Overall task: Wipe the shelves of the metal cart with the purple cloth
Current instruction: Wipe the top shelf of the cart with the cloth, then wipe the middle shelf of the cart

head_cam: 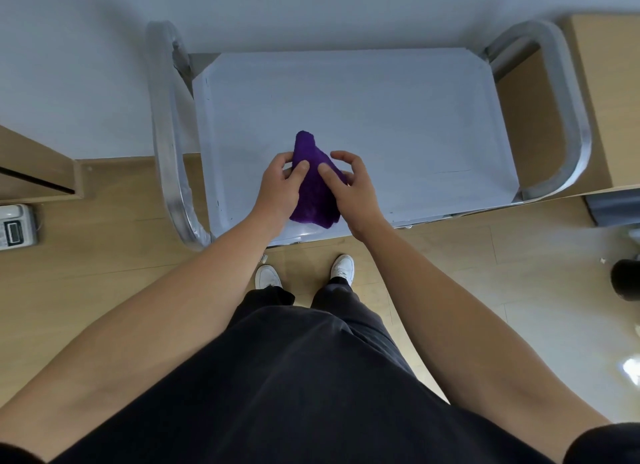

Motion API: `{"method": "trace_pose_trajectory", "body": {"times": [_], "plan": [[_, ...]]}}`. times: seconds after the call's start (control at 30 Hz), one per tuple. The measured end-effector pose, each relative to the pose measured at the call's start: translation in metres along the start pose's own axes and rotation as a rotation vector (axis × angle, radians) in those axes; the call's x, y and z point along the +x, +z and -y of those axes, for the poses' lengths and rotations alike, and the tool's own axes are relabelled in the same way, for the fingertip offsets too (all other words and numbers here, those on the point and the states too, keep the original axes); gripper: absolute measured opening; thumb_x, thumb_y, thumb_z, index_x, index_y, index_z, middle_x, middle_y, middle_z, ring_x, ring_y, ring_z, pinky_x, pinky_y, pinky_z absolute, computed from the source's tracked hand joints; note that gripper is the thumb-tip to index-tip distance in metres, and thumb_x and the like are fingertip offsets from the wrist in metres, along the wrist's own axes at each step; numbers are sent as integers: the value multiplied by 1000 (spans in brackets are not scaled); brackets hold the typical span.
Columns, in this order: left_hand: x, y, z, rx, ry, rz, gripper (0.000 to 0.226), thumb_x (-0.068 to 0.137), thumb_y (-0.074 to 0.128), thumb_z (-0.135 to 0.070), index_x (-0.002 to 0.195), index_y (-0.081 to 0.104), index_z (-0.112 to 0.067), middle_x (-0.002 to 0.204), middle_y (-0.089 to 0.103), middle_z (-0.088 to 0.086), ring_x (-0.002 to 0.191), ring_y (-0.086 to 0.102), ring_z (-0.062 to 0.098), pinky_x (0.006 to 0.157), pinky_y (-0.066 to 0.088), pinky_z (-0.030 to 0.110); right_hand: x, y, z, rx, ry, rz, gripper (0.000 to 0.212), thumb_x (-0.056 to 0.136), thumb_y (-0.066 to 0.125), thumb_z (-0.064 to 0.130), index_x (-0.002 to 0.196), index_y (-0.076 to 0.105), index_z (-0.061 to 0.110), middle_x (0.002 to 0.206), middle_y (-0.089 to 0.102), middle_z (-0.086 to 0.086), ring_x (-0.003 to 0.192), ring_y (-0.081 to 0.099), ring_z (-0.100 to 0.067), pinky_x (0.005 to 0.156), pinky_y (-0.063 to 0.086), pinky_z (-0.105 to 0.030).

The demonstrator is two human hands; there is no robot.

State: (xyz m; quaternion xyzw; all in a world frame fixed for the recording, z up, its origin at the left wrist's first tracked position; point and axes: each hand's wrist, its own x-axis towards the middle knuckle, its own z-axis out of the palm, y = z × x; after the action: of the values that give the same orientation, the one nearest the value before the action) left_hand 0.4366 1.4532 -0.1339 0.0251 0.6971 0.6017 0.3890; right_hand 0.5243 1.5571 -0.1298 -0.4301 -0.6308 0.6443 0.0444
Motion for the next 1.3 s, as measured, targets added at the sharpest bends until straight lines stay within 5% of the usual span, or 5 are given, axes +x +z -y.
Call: {"method": "trace_pose_trajectory", "body": {"times": [0.2,0.4,0.5,0.7,1.3], "plan": [[-4,10,1,-82,-51,17,24,97,50,-18,120,56,-13,107,67,10,95,68,26,78,60,42,5,-8,-7,-489,-330,-121,29,95,52,22,124,57,21,123,56,2,102,53,-5,92,48,-25],[-19,22,-6,-314,-151,117,27,92,46,-23,106,66,-9,95,73,6,91,70,27,80,58,41,6,-14,-21,-488,-262,-8,44,87,59,43,126,47,29,116,56,2,93,59,-9,80,54,-28],[-22,24,6,65,5,-8,29,95,40,-25,107,63,-14,103,69,-2,97,64,16,85,51,35,7,-27,-29,-491,-304,-32,38,86,59,39,122,49,30,115,53,2,83,64,-19,73,58,-43],[-46,26,57,1022,237,-219,35,94,45,-21,126,53,-12,129,53,7,110,54,27,91,46,40,-5,-59,-52,-681,-480,1,45,86,63,45,127,50,32,125,48,1,105,52,-21,86,53,-37],[-159,57,159,1306,233,-306,34,83,52,-13,115,60,-8,114,59,11,101,56,30,80,45,40,-96,-95,-145,-792,-632,145,43,84,68,38,124,56,26,131,45,-4,115,46,-23,83,49,-29]]}}
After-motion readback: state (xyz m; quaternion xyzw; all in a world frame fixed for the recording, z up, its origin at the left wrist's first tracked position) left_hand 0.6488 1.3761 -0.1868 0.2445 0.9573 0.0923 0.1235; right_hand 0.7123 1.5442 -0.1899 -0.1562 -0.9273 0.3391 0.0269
